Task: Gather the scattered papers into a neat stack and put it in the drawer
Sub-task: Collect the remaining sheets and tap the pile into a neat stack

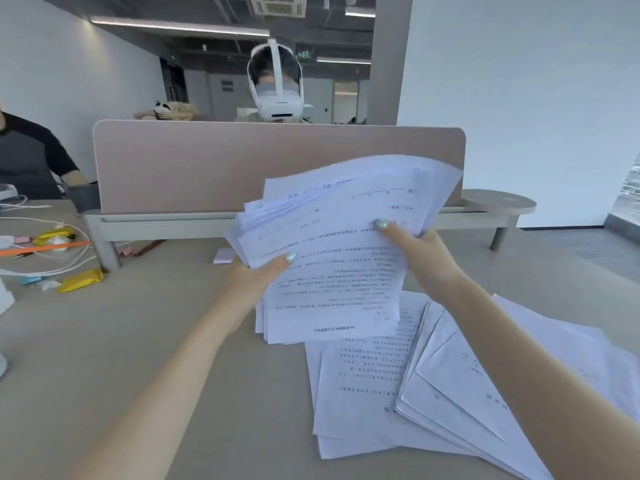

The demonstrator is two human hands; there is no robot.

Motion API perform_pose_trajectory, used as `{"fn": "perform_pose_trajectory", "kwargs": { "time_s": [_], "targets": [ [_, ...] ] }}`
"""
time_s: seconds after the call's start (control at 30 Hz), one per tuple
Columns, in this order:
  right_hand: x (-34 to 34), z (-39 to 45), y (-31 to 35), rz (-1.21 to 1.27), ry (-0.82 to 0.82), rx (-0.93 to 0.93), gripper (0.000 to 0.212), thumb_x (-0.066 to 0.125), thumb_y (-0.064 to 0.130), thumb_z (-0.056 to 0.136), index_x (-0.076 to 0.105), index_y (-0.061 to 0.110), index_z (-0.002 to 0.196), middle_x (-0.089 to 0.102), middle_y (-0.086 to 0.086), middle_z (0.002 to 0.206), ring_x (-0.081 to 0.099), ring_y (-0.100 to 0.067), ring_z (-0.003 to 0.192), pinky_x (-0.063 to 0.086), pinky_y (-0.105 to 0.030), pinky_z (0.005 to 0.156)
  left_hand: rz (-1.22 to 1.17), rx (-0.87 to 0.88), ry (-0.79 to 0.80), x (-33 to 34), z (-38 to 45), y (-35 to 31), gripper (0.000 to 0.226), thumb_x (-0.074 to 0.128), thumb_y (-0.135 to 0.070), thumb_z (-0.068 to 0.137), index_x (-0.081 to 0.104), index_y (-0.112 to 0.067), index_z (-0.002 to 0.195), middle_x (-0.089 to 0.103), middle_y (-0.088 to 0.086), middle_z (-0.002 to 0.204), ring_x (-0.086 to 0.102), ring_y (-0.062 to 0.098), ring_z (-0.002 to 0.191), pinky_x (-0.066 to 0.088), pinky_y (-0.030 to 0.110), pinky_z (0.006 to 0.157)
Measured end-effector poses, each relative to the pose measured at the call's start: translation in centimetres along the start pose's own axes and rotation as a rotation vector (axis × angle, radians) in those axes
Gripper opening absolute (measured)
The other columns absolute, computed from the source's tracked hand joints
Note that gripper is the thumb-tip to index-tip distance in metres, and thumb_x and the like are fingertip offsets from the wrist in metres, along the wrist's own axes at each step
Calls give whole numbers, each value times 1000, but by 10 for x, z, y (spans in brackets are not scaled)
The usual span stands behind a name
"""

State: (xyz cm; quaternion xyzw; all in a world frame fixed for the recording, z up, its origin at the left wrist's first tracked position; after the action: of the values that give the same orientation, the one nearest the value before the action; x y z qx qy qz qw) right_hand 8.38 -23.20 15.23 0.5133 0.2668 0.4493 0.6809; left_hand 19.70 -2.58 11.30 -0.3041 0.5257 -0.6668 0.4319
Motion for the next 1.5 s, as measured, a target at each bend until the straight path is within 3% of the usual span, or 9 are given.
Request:
{"fn": "perform_pose_trajectory", "kwargs": {
  "time_s": [0.1,0.2,0.3,0.43,0.6,0.83,1.0,1.13,1.5],
  "targets": [
    [1,2,4,21,-34,0,7,69,19,83,70,20,90,77,10,79,73,-8,76,56,-21,61,57,64,-139,0,1,-14,4,62,-30,86,62,-34,85,64,-14,89,60,5,81,45,28,81],
    [4,9,32,31,-36,-60,11,69,22,82,71,19,93,77,5,90,73,-14,86,59,-29,70,86,148,-236,-4,10,-46,17,61,-32,87,61,-16,80,60,3,83,54,18,73,41,29,66],
    [1,14,54,30,-13,-106,12,67,29,84,69,21,93,76,5,92,73,-15,89,59,-32,73,79,188,-232,-7,15,-75,15,65,-39,82,64,-24,80,63,-8,77,60,6,68,48,18,57],
    [-10,9,35,22,-24,-77,20,63,38,85,66,25,100,73,4,104,71,-14,96,58,-30,79,20,110,-185,-6,5,-54,12,66,-45,79,62,-36,85,64,-20,84,63,-4,75,49,16,63],
    [-10,-8,-23,-21,-21,104,12,64,33,85,70,24,90,76,7,87,73,-13,83,58,-38,79,-4,20,-122,14,-19,-1,9,66,-32,83,59,-39,82,60,-27,83,60,-9,77,44,12,64],
    [-5,2,26,110,-68,-17,14,62,34,87,69,22,86,76,8,81,73,-11,78,58,-29,67,-57,152,-243,3,-4,-49,12,67,-39,81,65,-28,76,69,-11,83,66,5,79,52,24,72],
    [-24,-16,-22,28,-48,119,21,56,39,89,67,22,93,76,6,90,73,-9,83,57,-30,77,-29,-19,-106,19,-16,8,6,62,-36,84,59,-37,80,63,-24,80,62,-6,73,49,15,62],
    [-25,-39,-76,-120,16,300,36,72,42,76,70,19,103,74,-4,106,71,-21,97,53,-45,92,44,-116,-36,31,-35,52,9,61,-31,87,62,-36,81,65,-22,82,63,4,80,49,18,62],
    [-159,-96,1,-301,-423,186,12,68,26,84,68,15,88,75,-4,87,73,-19,68,61,-35,66,87,-15,220,155,-19,-8,13,49,-29,90,57,-27,80,57,2,87,52,18,78,40,29,67]
  ]
}}
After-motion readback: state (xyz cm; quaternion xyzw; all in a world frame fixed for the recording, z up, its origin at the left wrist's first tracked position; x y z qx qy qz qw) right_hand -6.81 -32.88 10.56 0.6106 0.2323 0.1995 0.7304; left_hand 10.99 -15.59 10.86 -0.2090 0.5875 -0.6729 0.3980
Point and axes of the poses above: each hand's wrist, its own z-axis towards the middle knuckle, its own x-axis out of the palm, y = z × x, the point moved 9 cm from there along z, towards the middle knuckle
